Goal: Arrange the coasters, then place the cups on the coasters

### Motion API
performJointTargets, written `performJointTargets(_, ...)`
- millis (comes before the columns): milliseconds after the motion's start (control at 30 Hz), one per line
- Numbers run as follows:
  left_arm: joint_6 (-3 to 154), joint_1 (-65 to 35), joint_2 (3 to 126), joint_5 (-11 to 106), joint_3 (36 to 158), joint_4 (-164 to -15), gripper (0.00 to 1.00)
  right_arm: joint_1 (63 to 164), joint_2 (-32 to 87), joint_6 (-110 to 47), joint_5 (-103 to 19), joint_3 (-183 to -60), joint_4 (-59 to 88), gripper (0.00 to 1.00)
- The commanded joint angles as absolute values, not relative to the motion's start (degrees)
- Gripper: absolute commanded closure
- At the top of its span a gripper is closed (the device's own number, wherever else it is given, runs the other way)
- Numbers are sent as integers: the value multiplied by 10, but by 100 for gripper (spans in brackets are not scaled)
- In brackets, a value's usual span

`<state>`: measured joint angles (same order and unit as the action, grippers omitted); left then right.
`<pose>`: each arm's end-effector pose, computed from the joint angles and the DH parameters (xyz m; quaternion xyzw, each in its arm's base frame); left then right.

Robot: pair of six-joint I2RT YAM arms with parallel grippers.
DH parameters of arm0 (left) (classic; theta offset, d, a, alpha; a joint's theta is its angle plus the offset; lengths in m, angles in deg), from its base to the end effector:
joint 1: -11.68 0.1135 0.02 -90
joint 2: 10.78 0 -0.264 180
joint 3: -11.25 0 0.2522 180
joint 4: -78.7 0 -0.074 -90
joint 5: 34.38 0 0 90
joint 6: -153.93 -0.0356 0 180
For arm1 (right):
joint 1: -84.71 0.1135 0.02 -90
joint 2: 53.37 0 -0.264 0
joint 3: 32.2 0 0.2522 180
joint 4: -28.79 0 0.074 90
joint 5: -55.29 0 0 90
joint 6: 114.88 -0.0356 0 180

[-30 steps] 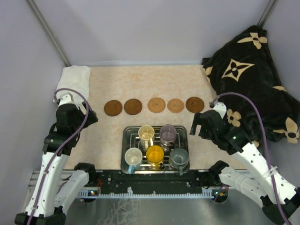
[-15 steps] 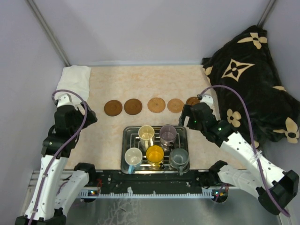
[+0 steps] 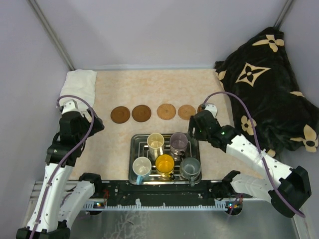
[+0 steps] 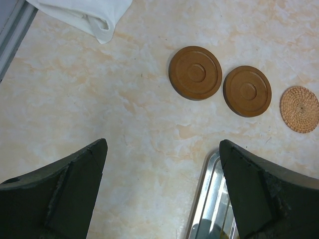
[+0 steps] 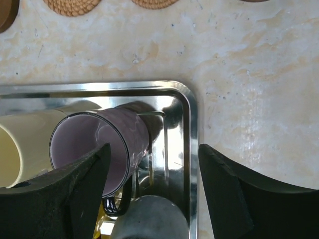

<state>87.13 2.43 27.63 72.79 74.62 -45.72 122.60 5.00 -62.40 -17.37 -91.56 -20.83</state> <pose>0.1347 -0.0113 0.3289 -0.1777 0.8436 -0.0123 0.5065 0.1684 0.1176 0.2616 0.0503 0.9250 0.1020 0.3625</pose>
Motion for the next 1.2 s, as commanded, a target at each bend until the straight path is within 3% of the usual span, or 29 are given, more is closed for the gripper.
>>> performJointTargets(0, 879, 26, 276, 719, 740, -475, 0, 1263, 82, -624, -165, -920, -185, 29)
performJointTargets(167, 881, 26, 278, 717, 738, -476, 0, 1314, 128, -628, -128, -935, -184, 31)
performJointTargets(933, 885, 26, 285, 717, 734, -479, 0, 1328, 215, -622, -161, -934, -147, 51)
performJointTargets(1167, 886, 26, 285, 718, 732, -478, 0, 1340, 225, -632, -153, -926, -151, 66)
